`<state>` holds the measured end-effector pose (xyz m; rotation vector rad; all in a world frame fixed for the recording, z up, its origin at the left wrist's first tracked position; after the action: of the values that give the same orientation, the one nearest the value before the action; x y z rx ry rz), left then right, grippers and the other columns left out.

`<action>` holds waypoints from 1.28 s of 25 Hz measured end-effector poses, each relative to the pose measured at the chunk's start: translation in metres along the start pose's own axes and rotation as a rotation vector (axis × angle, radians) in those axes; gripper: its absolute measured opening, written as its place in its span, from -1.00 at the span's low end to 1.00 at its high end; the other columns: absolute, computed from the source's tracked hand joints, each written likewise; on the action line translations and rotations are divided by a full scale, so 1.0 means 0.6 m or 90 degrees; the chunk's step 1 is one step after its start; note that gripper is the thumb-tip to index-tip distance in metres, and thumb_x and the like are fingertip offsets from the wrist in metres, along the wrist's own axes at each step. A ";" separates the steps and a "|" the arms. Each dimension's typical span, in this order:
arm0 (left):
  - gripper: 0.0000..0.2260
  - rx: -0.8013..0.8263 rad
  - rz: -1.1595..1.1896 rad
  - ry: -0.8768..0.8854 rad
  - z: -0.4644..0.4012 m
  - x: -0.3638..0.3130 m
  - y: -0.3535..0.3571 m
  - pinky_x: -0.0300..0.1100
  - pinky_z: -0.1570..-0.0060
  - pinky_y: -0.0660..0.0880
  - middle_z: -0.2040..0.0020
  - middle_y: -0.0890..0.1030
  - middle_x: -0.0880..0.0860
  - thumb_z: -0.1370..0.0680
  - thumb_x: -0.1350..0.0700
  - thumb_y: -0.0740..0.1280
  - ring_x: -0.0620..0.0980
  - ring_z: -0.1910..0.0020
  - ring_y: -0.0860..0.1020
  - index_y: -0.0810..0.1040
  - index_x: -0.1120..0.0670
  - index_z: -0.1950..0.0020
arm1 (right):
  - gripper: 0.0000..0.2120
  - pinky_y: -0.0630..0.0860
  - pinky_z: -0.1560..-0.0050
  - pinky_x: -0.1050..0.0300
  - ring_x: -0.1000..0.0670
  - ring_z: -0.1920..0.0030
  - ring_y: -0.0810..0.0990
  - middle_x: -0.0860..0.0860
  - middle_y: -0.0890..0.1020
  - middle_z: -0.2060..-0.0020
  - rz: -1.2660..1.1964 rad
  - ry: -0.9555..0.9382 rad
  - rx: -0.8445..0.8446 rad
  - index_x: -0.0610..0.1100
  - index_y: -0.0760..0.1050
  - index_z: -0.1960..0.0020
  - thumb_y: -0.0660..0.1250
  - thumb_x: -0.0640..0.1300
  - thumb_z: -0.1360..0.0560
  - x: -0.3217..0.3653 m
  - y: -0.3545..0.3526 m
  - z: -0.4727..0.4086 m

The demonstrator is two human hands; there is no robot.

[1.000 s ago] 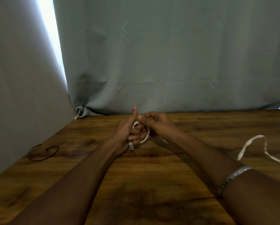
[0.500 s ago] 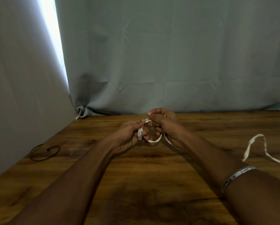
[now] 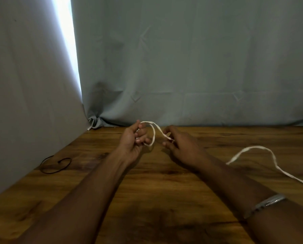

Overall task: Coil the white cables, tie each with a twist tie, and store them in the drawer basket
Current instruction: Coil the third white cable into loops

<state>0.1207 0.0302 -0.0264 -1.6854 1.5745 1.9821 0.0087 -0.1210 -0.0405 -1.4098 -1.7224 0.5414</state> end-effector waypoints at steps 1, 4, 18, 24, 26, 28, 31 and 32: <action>-0.64 -0.032 0.023 0.023 -0.002 -0.010 -0.010 -0.30 0.49 0.37 0.56 0.22 -0.07 -0.74 0.02 0.05 -0.17 0.66 0.18 0.34 0.04 0.23 | -0.70 0.51 0.09 0.07 0.03 0.02 0.63 0.10 0.67 -0.01 0.013 -0.017 0.006 0.13 0.38 -0.29 0.36 0.02 -0.60 0.002 -0.006 0.003; -0.63 -0.107 0.055 0.071 -0.001 -0.026 -0.024 -0.31 0.49 0.40 0.57 0.29 -0.08 -0.76 0.02 0.03 -0.15 0.66 0.23 0.33 0.04 0.23 | -0.54 0.56 0.03 0.05 0.02 -0.02 0.62 0.10 0.63 -0.04 0.050 -0.041 -0.006 0.14 0.33 -0.38 0.40 -0.12 -0.56 0.003 -0.017 0.001; -0.64 -0.105 -0.224 0.037 -0.004 0.017 -0.006 -0.18 0.51 0.56 0.32 0.63 0.15 -0.75 0.01 0.12 0.03 0.46 0.61 0.48 0.16 0.15 | -0.76 0.37 0.01 0.03 0.02 0.03 0.56 0.09 0.62 -0.06 0.277 -0.368 0.004 0.11 0.60 -0.19 0.40 0.01 -0.52 0.065 -0.010 -0.012; -0.58 0.000 -0.368 -0.017 0.006 0.043 0.009 -0.21 0.49 0.35 0.49 0.49 0.09 -0.75 0.01 0.09 -0.03 0.63 0.41 0.49 0.12 0.24 | -0.84 0.46 0.18 -0.01 -0.08 0.19 0.57 0.02 0.60 0.13 0.077 -0.234 -0.120 -0.03 0.49 -0.02 0.38 0.02 -0.53 0.049 -0.025 -0.009; -0.58 0.043 -0.356 -0.069 0.011 0.045 0.010 -0.24 0.53 0.22 0.50 0.38 0.05 -0.74 0.03 0.06 -0.10 0.65 0.25 0.41 0.09 0.29 | -0.80 0.48 0.14 -0.02 -0.04 0.23 0.55 0.06 0.59 0.16 0.070 -0.213 -0.127 -0.02 0.50 0.04 0.44 0.07 -0.53 0.040 -0.033 -0.012; -0.63 0.070 -0.311 -0.131 0.021 0.043 0.011 -0.30 0.63 0.16 0.50 0.33 0.03 -0.73 0.10 0.05 -0.17 0.67 0.17 0.40 0.11 0.25 | -0.80 0.45 0.01 -0.02 0.01 0.19 0.55 0.07 0.59 0.12 0.095 -0.222 -0.100 -0.02 0.55 0.05 0.41 0.11 -0.55 0.035 -0.037 -0.016; -0.72 0.120 -0.254 -0.212 0.032 0.040 0.021 -0.35 0.64 0.06 0.55 0.31 -0.01 -0.65 0.18 0.07 -0.22 0.70 0.16 0.44 0.16 0.21 | -0.77 0.48 0.01 0.00 0.10 0.13 0.59 0.13 0.64 0.11 -0.024 -0.119 -0.013 0.09 0.57 0.03 0.28 0.21 -0.60 0.021 -0.026 -0.018; -0.75 0.136 -0.218 -0.229 0.032 0.039 0.024 -0.36 0.67 0.07 0.56 0.29 -0.01 -0.62 0.17 0.10 -0.22 0.72 0.17 0.44 0.16 0.22 | -0.71 0.50 0.07 0.03 0.13 0.16 0.61 0.13 0.67 0.16 -0.153 -0.060 0.029 0.09 0.59 0.08 0.24 0.26 -0.61 0.020 -0.021 -0.017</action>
<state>0.0898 0.0258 -0.0384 -1.3209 1.2269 1.7518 0.0092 -0.1147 -0.0215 -1.1415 -1.9105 0.5162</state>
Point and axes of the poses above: each hand's wrist, its own z-axis away from the middle knuckle, its own y-axis out of the palm, x = y × z, the point moved 2 cm from there along -z, towards the middle knuckle
